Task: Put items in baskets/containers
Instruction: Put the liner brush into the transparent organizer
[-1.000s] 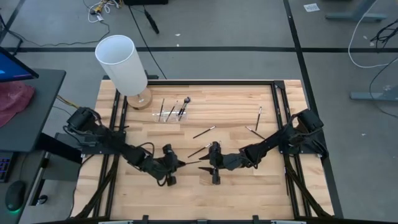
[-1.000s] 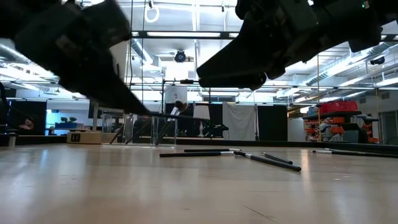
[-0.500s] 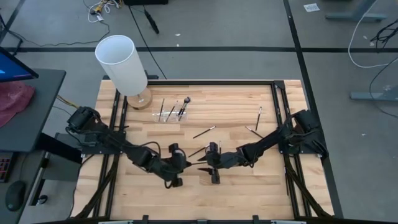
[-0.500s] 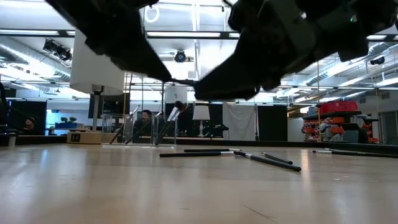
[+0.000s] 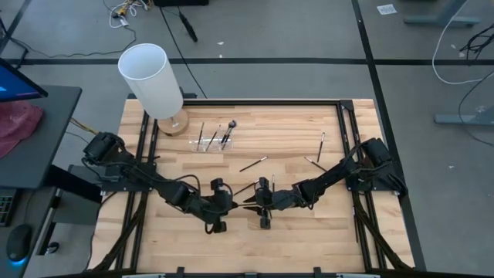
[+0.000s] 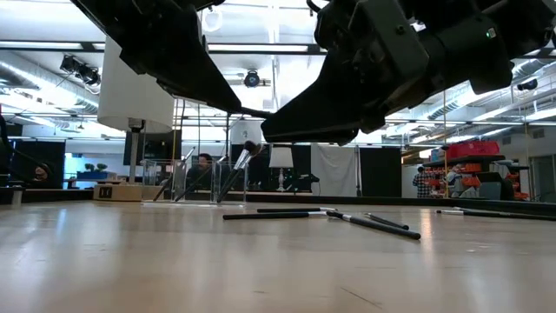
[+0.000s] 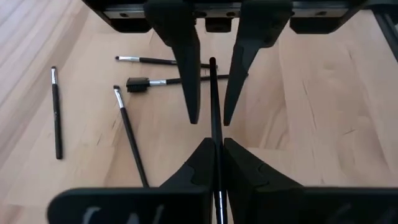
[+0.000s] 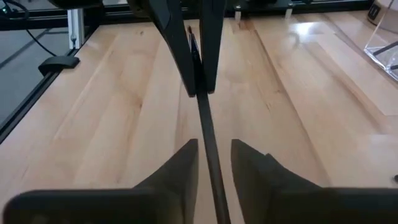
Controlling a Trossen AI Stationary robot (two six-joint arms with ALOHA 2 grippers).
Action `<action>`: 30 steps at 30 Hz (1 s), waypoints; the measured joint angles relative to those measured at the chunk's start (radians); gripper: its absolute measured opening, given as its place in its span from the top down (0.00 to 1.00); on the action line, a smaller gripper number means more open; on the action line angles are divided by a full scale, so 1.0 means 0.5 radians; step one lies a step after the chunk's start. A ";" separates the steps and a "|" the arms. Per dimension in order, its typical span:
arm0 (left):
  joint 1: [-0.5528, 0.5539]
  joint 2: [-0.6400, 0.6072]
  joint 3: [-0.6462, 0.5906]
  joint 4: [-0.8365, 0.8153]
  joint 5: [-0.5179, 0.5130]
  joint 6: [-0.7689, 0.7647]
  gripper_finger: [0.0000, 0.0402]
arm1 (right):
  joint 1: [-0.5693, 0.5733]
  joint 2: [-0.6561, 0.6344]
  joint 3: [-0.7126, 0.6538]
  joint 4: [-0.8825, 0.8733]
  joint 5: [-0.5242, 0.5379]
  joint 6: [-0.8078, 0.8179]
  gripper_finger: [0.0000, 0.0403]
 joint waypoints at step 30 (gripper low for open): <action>-0.231 -0.727 -0.014 -0.892 -0.256 -0.185 0.39 | 0.161 0.000 -0.490 0.825 0.449 0.361 0.99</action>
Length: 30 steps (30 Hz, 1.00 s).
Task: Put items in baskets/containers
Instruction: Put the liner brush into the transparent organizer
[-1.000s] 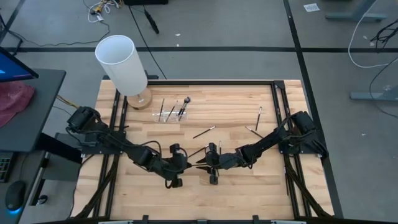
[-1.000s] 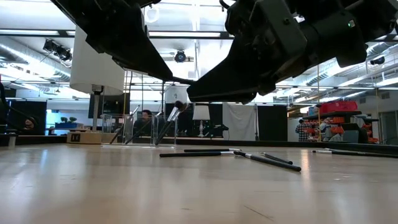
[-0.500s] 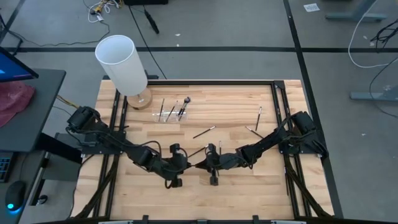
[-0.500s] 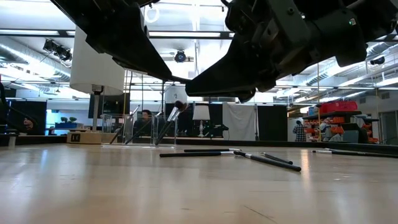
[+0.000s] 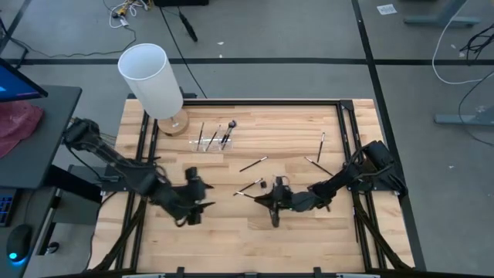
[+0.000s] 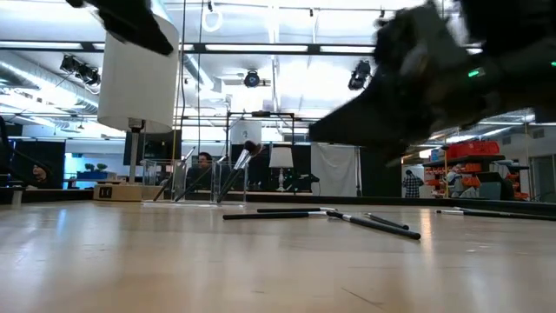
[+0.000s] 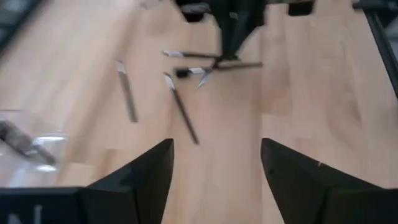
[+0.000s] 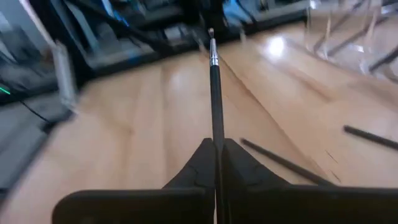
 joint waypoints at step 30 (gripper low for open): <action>-0.085 0.611 -0.413 3.251 0.028 1.633 0.37 | 0.040 -0.002 0.514 0.580 -0.662 -0.851 0.98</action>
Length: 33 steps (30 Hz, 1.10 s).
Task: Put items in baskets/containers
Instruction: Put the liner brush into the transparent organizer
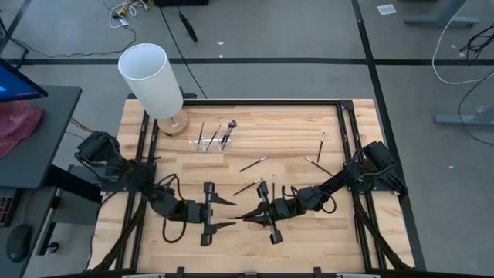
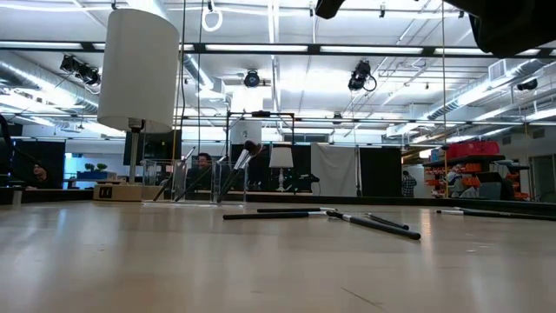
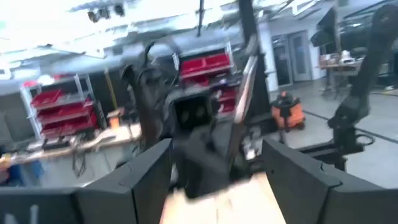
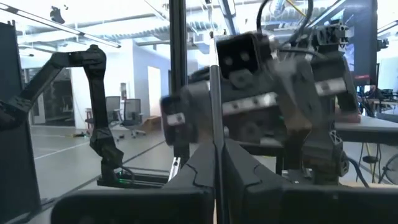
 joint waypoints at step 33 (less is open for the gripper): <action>-0.081 0.001 0.209 -0.411 -0.232 0.168 0.96 | 0.002 -0.004 0.005 -0.525 0.094 0.305 0.81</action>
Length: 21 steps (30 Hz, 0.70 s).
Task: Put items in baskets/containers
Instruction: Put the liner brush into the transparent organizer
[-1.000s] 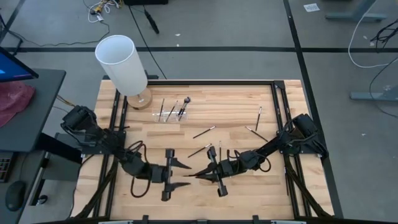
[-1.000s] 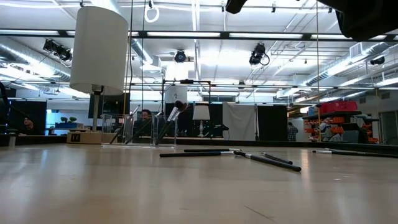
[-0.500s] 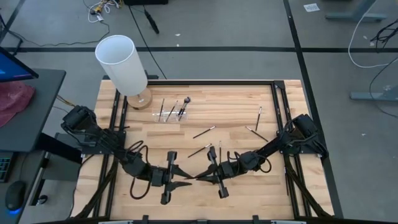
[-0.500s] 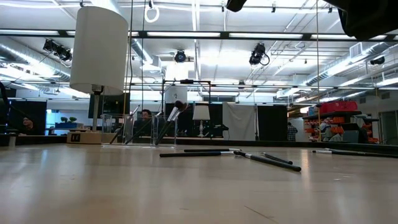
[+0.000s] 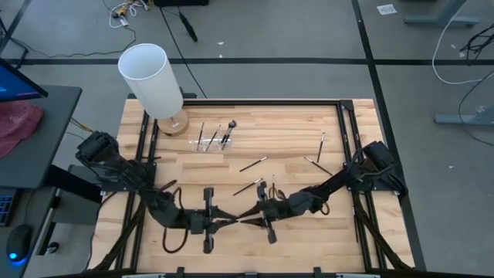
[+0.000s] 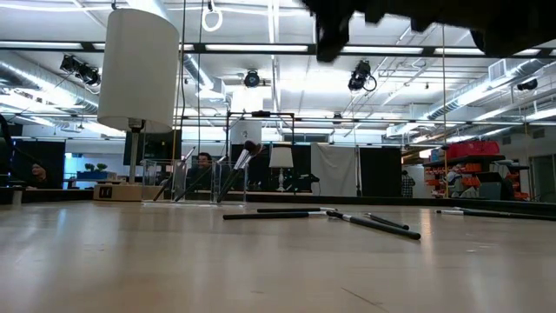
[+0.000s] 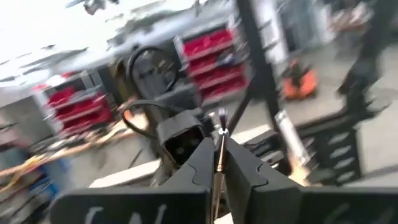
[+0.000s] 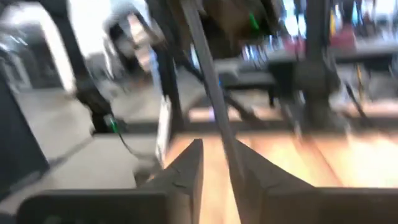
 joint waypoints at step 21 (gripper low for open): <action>0.595 -0.015 0.951 -3.481 -0.543 -1.818 0.95 | 0.010 -0.003 -0.004 -0.638 0.086 0.416 0.67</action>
